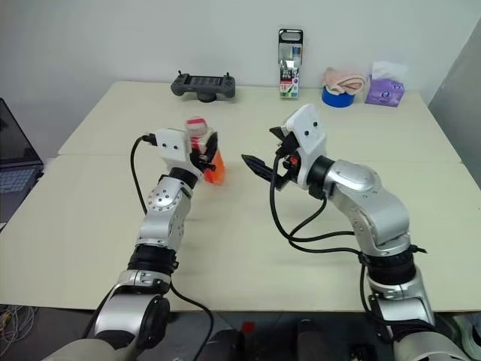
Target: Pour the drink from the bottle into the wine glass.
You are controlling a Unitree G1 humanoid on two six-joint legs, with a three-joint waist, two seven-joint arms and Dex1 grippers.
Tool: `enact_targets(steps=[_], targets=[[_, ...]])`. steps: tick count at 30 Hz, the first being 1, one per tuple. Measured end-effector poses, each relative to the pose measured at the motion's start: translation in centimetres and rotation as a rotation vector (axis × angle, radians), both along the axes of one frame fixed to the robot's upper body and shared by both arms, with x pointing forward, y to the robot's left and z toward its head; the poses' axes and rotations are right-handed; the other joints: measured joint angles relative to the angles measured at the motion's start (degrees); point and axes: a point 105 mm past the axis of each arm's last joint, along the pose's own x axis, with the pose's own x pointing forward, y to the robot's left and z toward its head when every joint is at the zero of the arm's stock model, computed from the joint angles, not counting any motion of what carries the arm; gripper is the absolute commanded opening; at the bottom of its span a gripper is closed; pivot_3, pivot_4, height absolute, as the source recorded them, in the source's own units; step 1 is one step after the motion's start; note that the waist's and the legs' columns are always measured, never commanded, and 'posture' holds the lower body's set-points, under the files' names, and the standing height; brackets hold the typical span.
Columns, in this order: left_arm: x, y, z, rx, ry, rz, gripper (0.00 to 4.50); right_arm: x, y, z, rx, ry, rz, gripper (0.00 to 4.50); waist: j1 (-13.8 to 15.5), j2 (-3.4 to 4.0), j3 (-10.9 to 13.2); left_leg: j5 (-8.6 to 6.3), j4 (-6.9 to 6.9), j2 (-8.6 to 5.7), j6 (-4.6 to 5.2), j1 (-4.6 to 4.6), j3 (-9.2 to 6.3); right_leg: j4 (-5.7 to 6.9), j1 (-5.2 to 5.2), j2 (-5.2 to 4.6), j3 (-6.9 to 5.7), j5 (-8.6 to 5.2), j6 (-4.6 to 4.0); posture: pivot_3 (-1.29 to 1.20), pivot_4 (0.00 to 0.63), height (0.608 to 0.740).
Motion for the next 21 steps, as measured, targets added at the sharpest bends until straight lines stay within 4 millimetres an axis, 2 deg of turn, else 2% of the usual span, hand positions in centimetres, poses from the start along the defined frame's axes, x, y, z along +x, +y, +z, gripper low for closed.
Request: enact_targets(steps=[6,12,17,21], targets=[[-4.0,-3.4,-2.4,0.054,0.097,-0.345,1.95,-0.4,-0.5,-0.2,0.034,0.070,-0.014,4.50,-0.17,0.00,0.00,-0.13,0.06,0.02,0.25,-0.01,0.01,0.13,-0.04,0.01,0.04,0.00,-0.01,0.00,0.150,0.740],[-6.8,-6.1,-1.4,0.074,0.099,-0.534,1.95,-1.5,0.5,-0.3,0.061,0.089,0.023,4.50,-0.15,0.01,0.00,-0.11,0.13,0.01,0.29,0.12,0.04,0.18,0.08,0.04,0.07,0.01,-0.02,0.00,0.150,0.740],[-7.4,-7.1,-2.6,0.079,0.149,-0.587,1.95,-2.1,1.4,-0.3,0.086,0.112,0.051,4.50,-0.16,0.01,0.00,-0.10,0.19,0.04,0.30,0.12,-0.01,0.30,0.07,0.08,0.03,0.01,-0.02,0.00,0.150,0.740],[-7.6,-7.4,-2.5,0.079,0.146,-0.601,1.95,-2.2,1.6,-0.3,0.096,0.121,0.049,4.50,-0.14,0.01,0.00,-0.10,0.21,0.03,0.30,0.12,0.01,0.31,0.07,0.08,0.05,0.01,-0.02,0.00,0.150,0.740]])
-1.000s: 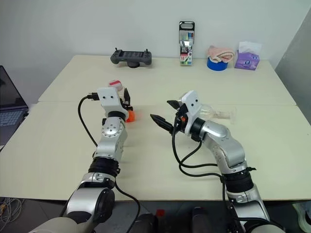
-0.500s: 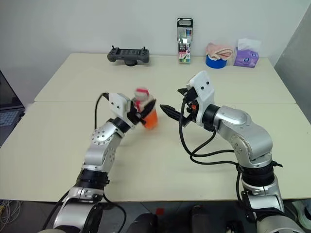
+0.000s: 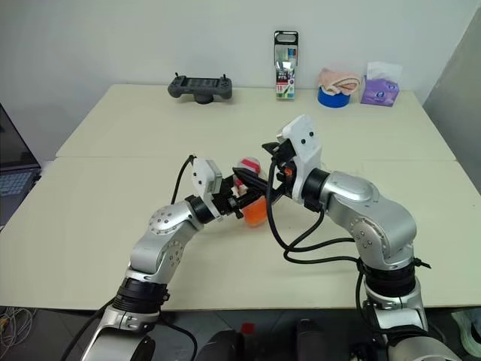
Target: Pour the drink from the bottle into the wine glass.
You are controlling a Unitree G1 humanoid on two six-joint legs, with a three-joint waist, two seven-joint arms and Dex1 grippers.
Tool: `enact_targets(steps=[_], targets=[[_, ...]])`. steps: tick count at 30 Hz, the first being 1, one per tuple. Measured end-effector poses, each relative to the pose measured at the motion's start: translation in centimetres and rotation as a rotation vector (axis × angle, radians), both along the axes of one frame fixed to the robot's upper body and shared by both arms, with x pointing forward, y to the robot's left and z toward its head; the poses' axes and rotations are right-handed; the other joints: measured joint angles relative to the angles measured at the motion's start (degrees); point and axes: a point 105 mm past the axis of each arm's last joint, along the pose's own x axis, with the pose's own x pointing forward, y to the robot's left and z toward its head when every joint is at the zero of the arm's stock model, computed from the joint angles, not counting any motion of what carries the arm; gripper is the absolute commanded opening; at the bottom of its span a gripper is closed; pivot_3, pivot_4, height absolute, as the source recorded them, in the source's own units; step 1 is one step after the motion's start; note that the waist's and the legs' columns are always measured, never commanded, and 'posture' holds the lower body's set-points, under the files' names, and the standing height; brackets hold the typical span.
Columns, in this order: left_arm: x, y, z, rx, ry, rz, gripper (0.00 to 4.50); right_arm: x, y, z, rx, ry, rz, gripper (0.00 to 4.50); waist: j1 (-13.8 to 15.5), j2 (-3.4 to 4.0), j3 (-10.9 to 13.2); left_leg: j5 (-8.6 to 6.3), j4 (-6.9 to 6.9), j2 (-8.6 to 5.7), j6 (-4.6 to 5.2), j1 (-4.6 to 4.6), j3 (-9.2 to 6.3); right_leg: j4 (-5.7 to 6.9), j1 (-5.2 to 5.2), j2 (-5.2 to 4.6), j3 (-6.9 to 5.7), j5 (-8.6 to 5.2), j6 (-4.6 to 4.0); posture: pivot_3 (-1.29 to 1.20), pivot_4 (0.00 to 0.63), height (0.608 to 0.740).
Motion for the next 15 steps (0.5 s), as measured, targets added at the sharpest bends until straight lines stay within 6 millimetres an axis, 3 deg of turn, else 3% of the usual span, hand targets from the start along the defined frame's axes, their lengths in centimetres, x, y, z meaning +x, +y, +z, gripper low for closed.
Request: enact_targets(steps=[12,15], targets=[[-0.3,-0.4,-0.7,-0.011,0.021,-0.005,1.92,0.0,0.6,-2.0,-0.061,0.036,-0.016,4.50,-0.03,0.00,0.00,0.00,0.04,0.00,0.00,0.04,0.02,0.16,-0.01,0.00,0.02,0.00,0.00,0.00,0.150,0.740],[-0.4,-0.2,-1.2,-0.008,0.037,0.002,1.92,0.0,0.9,-1.7,-0.052,0.031,-0.014,4.10,-0.01,0.00,0.00,0.00,0.08,0.00,0.00,0.07,-0.02,0.28,-0.03,0.00,-0.01,0.00,0.00,0.00,0.150,0.740]])
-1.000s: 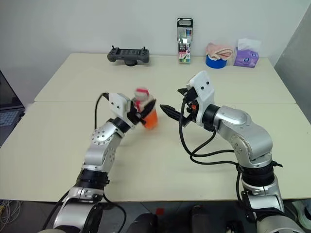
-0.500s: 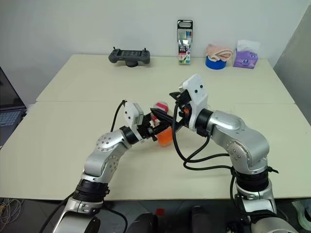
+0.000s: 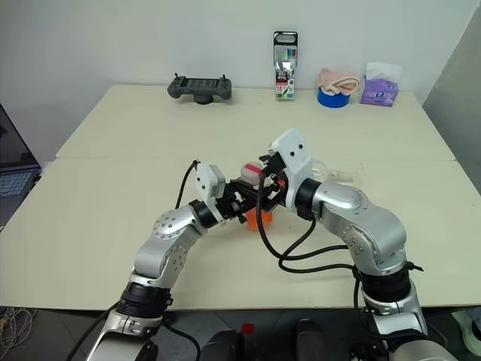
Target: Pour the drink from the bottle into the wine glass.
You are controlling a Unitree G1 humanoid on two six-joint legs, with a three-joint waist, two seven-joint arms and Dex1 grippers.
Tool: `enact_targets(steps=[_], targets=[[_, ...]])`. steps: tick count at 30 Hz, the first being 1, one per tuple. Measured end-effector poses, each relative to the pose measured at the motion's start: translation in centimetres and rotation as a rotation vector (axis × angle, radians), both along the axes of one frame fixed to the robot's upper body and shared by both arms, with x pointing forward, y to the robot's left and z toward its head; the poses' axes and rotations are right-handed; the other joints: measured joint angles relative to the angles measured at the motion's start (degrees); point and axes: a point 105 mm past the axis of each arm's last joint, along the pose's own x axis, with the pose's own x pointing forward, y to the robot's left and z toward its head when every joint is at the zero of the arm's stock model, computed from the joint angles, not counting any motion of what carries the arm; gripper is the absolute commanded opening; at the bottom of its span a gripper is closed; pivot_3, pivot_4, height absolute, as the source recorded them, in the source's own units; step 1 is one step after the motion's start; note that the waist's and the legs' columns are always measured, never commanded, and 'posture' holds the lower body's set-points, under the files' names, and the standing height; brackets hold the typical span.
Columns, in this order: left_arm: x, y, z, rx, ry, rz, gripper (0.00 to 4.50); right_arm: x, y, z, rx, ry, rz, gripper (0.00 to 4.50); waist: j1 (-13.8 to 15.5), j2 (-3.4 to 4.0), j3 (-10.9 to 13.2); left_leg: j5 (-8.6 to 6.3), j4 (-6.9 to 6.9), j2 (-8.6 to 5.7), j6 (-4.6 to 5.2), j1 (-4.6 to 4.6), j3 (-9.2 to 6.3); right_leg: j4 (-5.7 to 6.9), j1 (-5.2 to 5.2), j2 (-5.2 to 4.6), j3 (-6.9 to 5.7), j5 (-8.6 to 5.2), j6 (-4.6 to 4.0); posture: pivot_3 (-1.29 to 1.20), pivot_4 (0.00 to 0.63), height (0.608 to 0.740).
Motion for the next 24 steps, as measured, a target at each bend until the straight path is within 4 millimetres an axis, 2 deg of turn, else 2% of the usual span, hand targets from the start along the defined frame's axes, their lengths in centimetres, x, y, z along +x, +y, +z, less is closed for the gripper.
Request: enact_targets(steps=[5,14,17,18,24], targets=[[0.05,0.30,-0.15,0.014,0.000,0.007,1.92,-0.18,0.42,0.15,0.021,0.005,0.014,4.10,0.00,0.00,0.00,0.00,0.20,-0.01,0.00,-0.02,0.00,0.11,0.02,0.01,0.01,0.00,0.00,0.00,0.150,0.740],[0.07,0.36,-0.17,0.018,0.000,0.010,1.92,0.13,-0.24,-0.11,-0.023,-0.005,-0.014,4.10,-0.01,0.00,0.00,-0.01,0.64,-0.01,0.02,-0.08,0.02,0.23,0.06,0.06,0.05,-0.01,0.01,0.00,0.150,0.740],[0.09,0.36,-0.21,0.024,-0.002,0.012,1.92,0.08,0.04,-0.40,-0.039,-0.003,-0.011,3.49,-0.02,0.00,0.00,-0.01,0.65,0.01,0.02,-0.06,0.00,0.31,0.06,0.09,0.04,-0.01,0.01,0.00,0.150,0.740],[0.09,0.36,-0.22,0.025,-0.002,0.012,1.92,0.09,0.04,-0.40,-0.039,-0.004,-0.013,3.17,-0.01,0.00,0.00,-0.01,0.65,0.01,0.02,-0.06,-0.01,0.32,0.06,0.09,0.03,-0.01,0.01,0.00,0.150,0.740],[0.10,0.42,-0.24,0.030,-0.003,0.013,1.92,0.18,-0.01,-0.40,-0.041,-0.007,-0.022,3.14,0.00,0.00,0.00,-0.01,0.64,0.00,0.02,-0.08,-0.01,0.30,0.05,0.08,0.04,-0.01,0.01,0.00,0.150,0.740]])
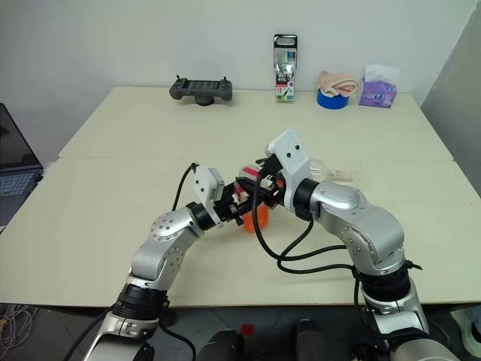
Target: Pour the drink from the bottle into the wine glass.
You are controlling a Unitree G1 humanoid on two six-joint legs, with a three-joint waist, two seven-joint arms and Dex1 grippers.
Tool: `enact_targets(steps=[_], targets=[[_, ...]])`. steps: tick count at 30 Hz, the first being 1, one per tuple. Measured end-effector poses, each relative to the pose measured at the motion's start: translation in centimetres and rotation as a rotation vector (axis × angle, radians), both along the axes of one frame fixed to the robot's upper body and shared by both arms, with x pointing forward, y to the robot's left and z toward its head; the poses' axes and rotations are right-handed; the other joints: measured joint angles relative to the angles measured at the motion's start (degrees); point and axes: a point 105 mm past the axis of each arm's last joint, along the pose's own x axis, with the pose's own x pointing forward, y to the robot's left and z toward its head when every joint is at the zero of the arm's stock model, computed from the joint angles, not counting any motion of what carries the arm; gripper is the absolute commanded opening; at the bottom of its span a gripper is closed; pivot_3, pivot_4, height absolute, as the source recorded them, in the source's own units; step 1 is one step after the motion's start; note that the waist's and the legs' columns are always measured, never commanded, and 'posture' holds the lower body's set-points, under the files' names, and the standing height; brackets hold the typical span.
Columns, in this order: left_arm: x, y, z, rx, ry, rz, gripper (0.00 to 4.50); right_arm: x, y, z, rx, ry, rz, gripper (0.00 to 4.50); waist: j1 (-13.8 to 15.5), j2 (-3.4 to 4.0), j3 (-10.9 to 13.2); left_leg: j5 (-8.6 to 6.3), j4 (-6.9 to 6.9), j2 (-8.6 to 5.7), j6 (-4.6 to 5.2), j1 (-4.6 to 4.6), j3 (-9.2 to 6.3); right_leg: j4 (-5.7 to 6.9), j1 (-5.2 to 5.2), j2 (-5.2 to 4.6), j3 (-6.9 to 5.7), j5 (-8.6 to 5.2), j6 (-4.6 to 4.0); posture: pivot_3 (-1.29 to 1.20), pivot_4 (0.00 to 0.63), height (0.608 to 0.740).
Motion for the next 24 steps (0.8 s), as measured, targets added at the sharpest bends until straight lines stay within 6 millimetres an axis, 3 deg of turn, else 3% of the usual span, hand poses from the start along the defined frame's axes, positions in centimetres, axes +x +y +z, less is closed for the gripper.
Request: enact_targets(steps=[10,16,24], targets=[[0.02,0.13,-0.04,0.010,-0.002,0.002,1.92,0.13,-0.12,-0.27,0.000,0.011,-0.019,3.14,0.00,0.00,0.00,0.00,-0.01,0.00,0.00,0.00,0.00,0.00,0.00,0.00,0.00,0.00,0.00,0.00,0.150,0.740],[0.13,0.25,-0.14,0.031,-0.008,0.013,1.89,0.05,0.07,-0.32,0.005,0.015,-0.013,1.81,0.00,0.00,0.00,0.00,-0.01,0.00,0.00,0.00,0.00,0.00,0.00,0.00,0.00,0.00,0.00,0.00,0.150,0.740],[0.05,0.36,-0.18,0.049,-0.010,-0.001,1.89,0.15,-0.13,-0.44,-0.014,0.001,0.033,1.81,-0.01,0.00,0.00,0.00,-0.01,-0.01,0.00,-0.01,0.00,-0.03,0.00,0.00,0.00,-0.01,0.01,0.00,0.150,0.740]])
